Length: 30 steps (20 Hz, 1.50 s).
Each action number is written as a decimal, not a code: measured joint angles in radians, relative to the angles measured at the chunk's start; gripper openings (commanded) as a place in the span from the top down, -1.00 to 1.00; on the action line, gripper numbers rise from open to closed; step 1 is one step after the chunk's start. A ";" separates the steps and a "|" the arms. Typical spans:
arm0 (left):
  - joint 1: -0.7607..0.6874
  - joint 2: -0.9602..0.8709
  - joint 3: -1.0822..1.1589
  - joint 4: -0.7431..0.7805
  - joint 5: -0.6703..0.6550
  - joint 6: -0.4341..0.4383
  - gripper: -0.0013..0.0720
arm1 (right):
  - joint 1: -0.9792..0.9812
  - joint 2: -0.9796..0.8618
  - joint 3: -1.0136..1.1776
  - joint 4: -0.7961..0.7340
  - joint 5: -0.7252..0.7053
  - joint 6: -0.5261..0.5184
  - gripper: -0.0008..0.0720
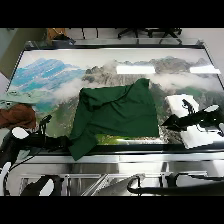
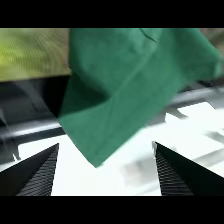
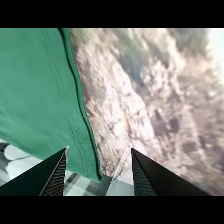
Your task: Fold the shirts.
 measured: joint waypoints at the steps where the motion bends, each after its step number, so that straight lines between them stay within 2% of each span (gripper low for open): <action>1: -0.013 0.006 -0.015 0.007 0.032 -0.003 -0.81 | 0.017 0.000 -0.015 0.003 -0.011 -0.003 -0.27; 6: -0.071 -0.101 -0.019 0.019 0.193 -0.008 -0.81 | 0.114 -0.025 -0.042 0.029 -0.046 -0.006 -0.26; 7: -0.076 -0.139 0.000 0.019 0.212 -0.010 -0.75 | 0.135 -0.035 -0.045 0.039 -0.049 -0.006 -0.25; 8: -0.080 -0.173 0.022 0.019 0.220 -0.011 -0.21 | 0.154 -0.044 -0.047 0.047 -0.054 -0.007 -0.07; 9: -0.082 -0.209 0.044 0.020 0.232 -0.011 0.07 | 0.171 -0.051 -0.048 0.048 -0.061 -0.011 0.41; 10: -0.084 -0.242 0.066 0.021 0.237 -0.010 0.17 | 0.188 -0.058 -0.050 0.051 -0.071 -0.018 0.59; 11: -0.085 -0.269 0.085 0.020 0.234 -0.009 0.36 | 0.203 -0.063 -0.051 0.062 -0.078 -0.026 0.63; 12: -0.087 -0.294 0.103 0.020 0.230 -0.004 0.91 | 0.212 -0.064 -0.051 0.070 -0.083 -0.036 0.95; 17: -0.086 -0.292 0.207 0.010 0.152 0.016 0.92 | 0.229 -0.031 0.001 0.158 -0.044 -0.074 0.94; 21: -0.033 -0.126 0.415 -0.185 0.068 0.024 0.92 | 0.203 0.071 0.259 0.335 0.064 -0.090 0.94; 26: 0.191 0.097 0.800 -0.582 0.074 -0.011 0.92 | 0.082 0.208 0.800 0.509 0.094 -0.096 0.94; 30: 0.451 0.207 1.069 -0.726 0.097 -0.079 0.92 | -0.029 0.282 1.118 0.554 0.034 -0.088 0.94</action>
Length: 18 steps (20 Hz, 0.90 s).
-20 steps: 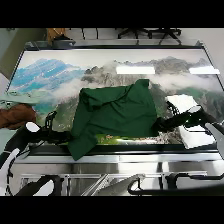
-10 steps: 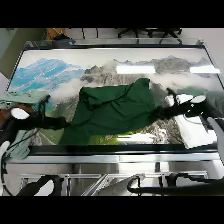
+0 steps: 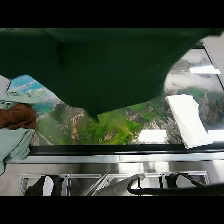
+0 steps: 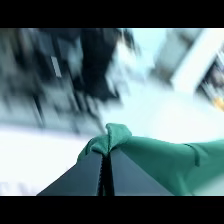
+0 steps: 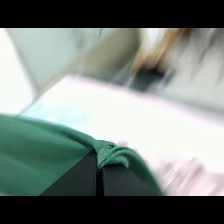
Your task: Fold the shirts.
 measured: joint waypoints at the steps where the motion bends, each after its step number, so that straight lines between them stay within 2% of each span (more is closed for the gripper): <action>1: 0.052 0.016 0.055 -0.017 0.010 -0.012 0.92 | -0.019 0.015 0.042 0.005 -0.019 0.000 0.94; 5: 0.146 0.000 0.217 -0.046 0.006 -0.042 0.92 | -0.051 0.030 0.093 -0.001 -0.047 0.000 0.94; 9: 0.140 -0.090 0.228 -0.048 -0.072 -0.057 0.92 | -0.023 -0.036 -0.026 0.057 -0.002 -0.016 0.94; 11: 0.048 -0.140 0.154 0.025 -0.084 -0.060 0.92 | 0.045 -0.096 -0.125 0.045 0.003 -0.039 0.94; 13: -0.114 -0.204 0.046 0.204 -0.043 -0.059 0.92 | 0.125 -0.161 -0.216 -0.013 -0.027 -0.055 0.94; 16: -0.373 -0.355 -0.109 0.499 0.117 -0.056 0.92 | 0.244 -0.300 -0.326 -0.138 -0.125 -0.069 0.94; 18: -0.478 -0.498 -0.147 0.620 0.217 -0.056 0.92 | 0.304 -0.410 -0.361 -0.182 -0.200 -0.074 0.94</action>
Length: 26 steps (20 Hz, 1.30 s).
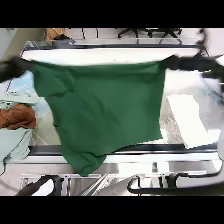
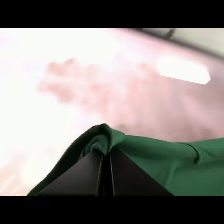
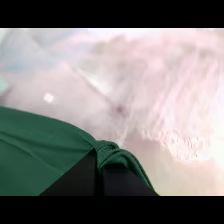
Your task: Fold the shirts.
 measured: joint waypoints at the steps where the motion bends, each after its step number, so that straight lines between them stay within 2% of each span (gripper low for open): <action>1: -0.034 -0.083 0.006 0.037 0.035 0.000 0.92 | 0.019 -0.055 -0.011 -0.019 -0.036 -0.002 0.94; 4: -0.087 -0.316 0.107 0.100 0.064 0.000 0.91 | 0.051 -0.189 -0.027 -0.046 -0.161 -0.003 0.88; 5: -0.095 -0.382 0.157 0.104 0.063 0.000 0.90 | 0.054 -0.212 -0.030 -0.051 -0.186 -0.009 0.44; 6: -0.100 -0.435 0.205 0.104 0.049 0.000 0.49 | 0.054 -0.231 -0.031 -0.058 -0.214 -0.019 0.07; 7: -0.102 -0.475 0.249 0.103 0.030 0.000 -0.67 | 0.051 -0.239 -0.030 -0.062 -0.227 -0.025 0.03; 8: -0.099 -0.507 0.294 0.102 0.003 0.000 -0.92 | 0.042 -0.242 -0.030 -0.072 -0.231 -0.029 0.03; 11: -0.063 -0.553 0.409 0.099 -0.136 -0.013 -0.92 | -0.014 -0.221 -0.029 -0.116 -0.180 -0.017 0.03; 13: -0.016 -0.560 0.458 0.100 -0.269 -0.035 -0.91 | -0.072 -0.195 -0.029 -0.155 -0.097 0.015 0.07; 14: 0.013 -0.556 0.457 0.105 -0.343 -0.046 -0.68 | -0.104 -0.182 -0.033 -0.170 -0.050 0.032 0.07; 15: 0.040 -0.542 0.431 0.110 -0.408 -0.053 -0.62 | -0.134 -0.170 -0.044 -0.180 -0.004 0.044 0.06; 17: 0.095 -0.476 0.296 0.110 -0.497 -0.061 -0.62 | -0.191 -0.145 -0.096 -0.196 0.075 0.060 0.06; 19: 0.146 -0.384 0.084 0.111 -0.522 -0.064 -0.62 | -0.240 -0.117 -0.179 -0.204 0.122 0.063 0.06; 23: 0.244 -0.196 -0.396 0.114 -0.493 -0.051 -0.62 | -0.300 -0.084 -0.307 -0.211 0.145 0.050 0.06; 26: 0.295 -0.104 -0.643 0.113 -0.430 -0.032 -0.62 | -0.314 -0.076 -0.343 -0.196 0.148 0.031 0.06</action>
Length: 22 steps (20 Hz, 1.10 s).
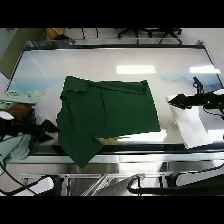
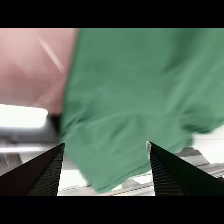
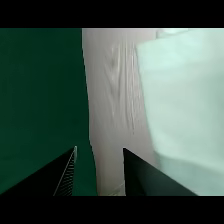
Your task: Fold the shirts.
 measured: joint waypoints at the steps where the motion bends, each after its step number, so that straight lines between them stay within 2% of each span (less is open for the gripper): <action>1: 0.011 0.023 -0.056 0.000 0.026 0.007 -0.62 | -0.003 0.002 -0.006 0.009 0.003 -0.005 0.06; 4: 0.023 0.068 -0.159 -0.004 0.108 0.021 -0.62 | -0.006 0.003 -0.016 0.023 0.020 -0.014 0.06; 8: -0.029 0.088 -0.225 -0.064 0.201 0.025 -0.62 | -0.007 0.004 -0.023 0.027 0.037 -0.018 0.06; 9: -0.050 0.089 -0.229 -0.085 0.241 0.029 -0.52 | -0.007 0.004 -0.027 0.027 0.045 -0.018 0.06; 10: -0.067 0.090 -0.227 -0.097 0.285 0.033 0.19 | -0.007 0.004 -0.032 0.027 0.049 -0.018 0.06; 11: -0.084 0.090 -0.219 -0.093 0.342 0.037 0.77 | -0.007 0.004 -0.041 0.023 0.058 -0.019 0.06; 12: -0.095 0.088 -0.208 -0.086 0.362 0.043 0.86 | -0.007 0.004 -0.053 0.022 0.064 -0.021 0.06; 14: -0.113 0.089 -0.177 -0.083 0.390 0.051 0.92 | -0.007 0.004 -0.089 0.014 0.075 -0.021 0.06; 22: -0.129 0.091 -0.126 -0.101 0.373 0.066 0.92 | 0.016 0.006 -0.288 -0.010 0.082 -0.021 0.06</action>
